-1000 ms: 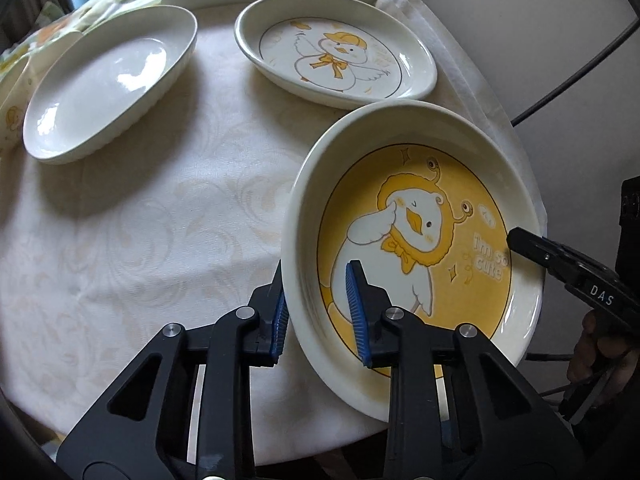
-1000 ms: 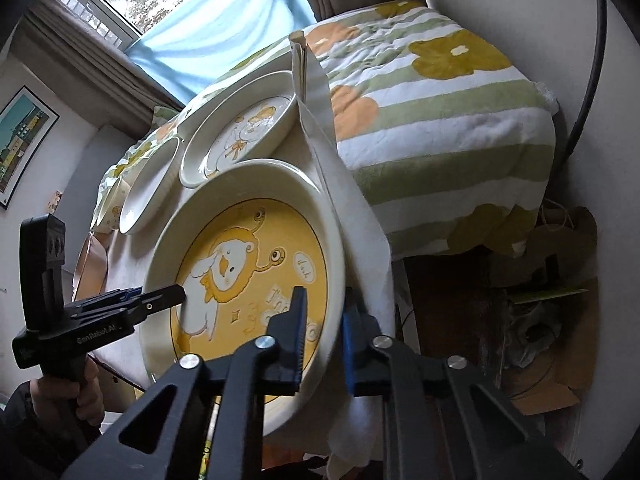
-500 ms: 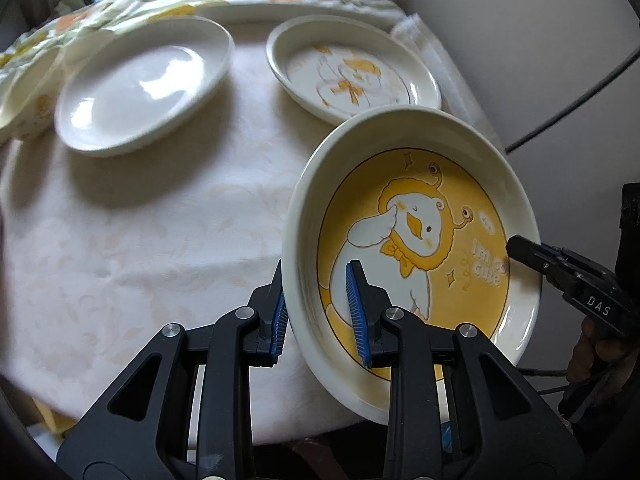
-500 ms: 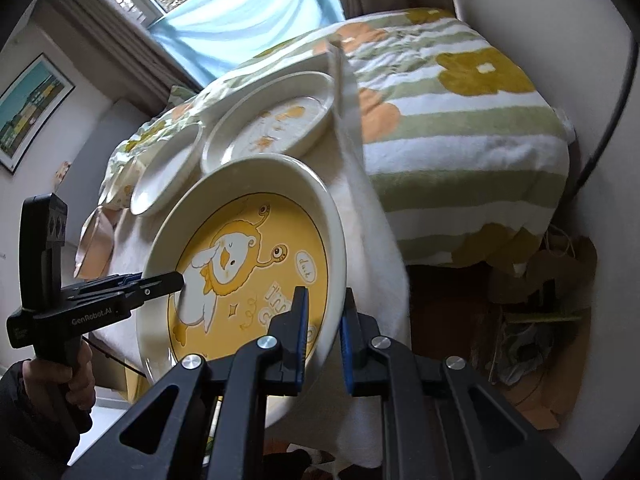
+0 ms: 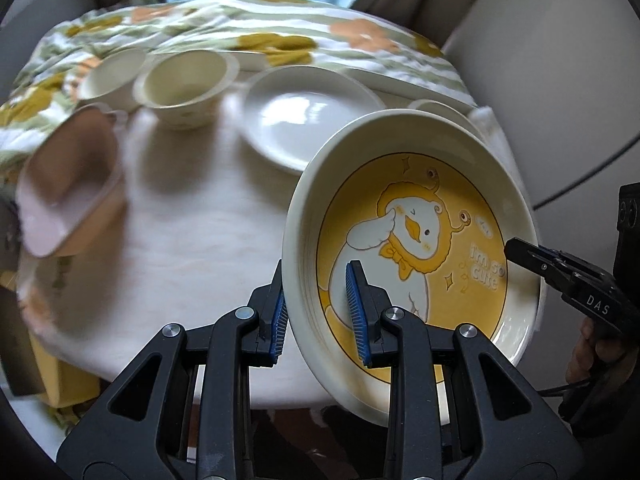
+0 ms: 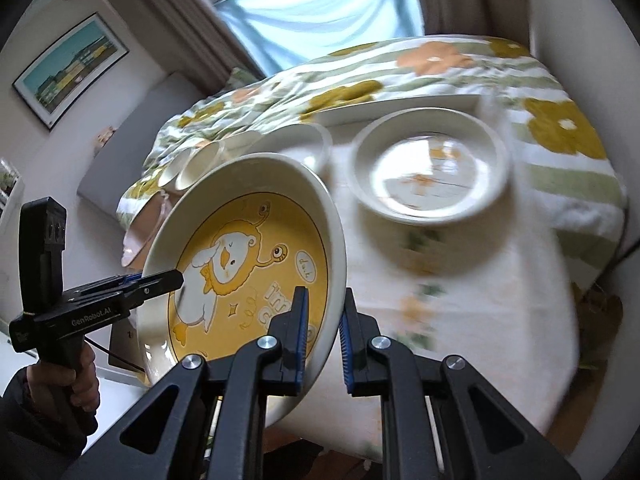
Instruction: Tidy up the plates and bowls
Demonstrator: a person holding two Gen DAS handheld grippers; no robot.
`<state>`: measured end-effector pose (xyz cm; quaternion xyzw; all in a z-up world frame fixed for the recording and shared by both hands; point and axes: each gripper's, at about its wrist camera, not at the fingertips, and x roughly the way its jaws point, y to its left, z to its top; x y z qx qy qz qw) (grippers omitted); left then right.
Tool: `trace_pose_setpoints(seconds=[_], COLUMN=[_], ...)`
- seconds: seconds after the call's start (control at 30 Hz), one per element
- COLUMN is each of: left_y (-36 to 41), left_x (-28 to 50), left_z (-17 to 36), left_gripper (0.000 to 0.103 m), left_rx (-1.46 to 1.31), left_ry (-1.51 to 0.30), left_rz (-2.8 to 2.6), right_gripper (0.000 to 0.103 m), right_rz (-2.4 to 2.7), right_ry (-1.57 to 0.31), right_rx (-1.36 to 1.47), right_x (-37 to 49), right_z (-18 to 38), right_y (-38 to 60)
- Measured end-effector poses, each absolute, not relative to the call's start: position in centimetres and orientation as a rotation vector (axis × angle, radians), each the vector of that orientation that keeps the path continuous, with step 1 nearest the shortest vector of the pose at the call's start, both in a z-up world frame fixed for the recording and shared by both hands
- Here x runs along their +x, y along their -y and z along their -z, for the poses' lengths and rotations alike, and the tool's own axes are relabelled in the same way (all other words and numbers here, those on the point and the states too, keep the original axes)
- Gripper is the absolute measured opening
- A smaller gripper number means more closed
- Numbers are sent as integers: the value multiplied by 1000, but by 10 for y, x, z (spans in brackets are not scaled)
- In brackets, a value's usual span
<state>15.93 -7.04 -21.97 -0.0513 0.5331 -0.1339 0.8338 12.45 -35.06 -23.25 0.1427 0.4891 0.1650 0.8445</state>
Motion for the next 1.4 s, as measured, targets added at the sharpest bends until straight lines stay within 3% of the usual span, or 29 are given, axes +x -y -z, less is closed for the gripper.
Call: trace_pose_setpoints(seconds=[0.53, 1.4], left_y=[-77, -67], left_x=[177, 176], left_z=[294, 306], left_gripper=[24, 27], left_rx=[-143, -32], left_ry=[-1256, -1220], left_rz=[240, 252], right_gripper=[13, 13], right_rz=[-382, -299], right_ry=[-1190, -1184], right_rx=[299, 249], right_x=[158, 162], right_z=[302, 314], right_y=[195, 177])
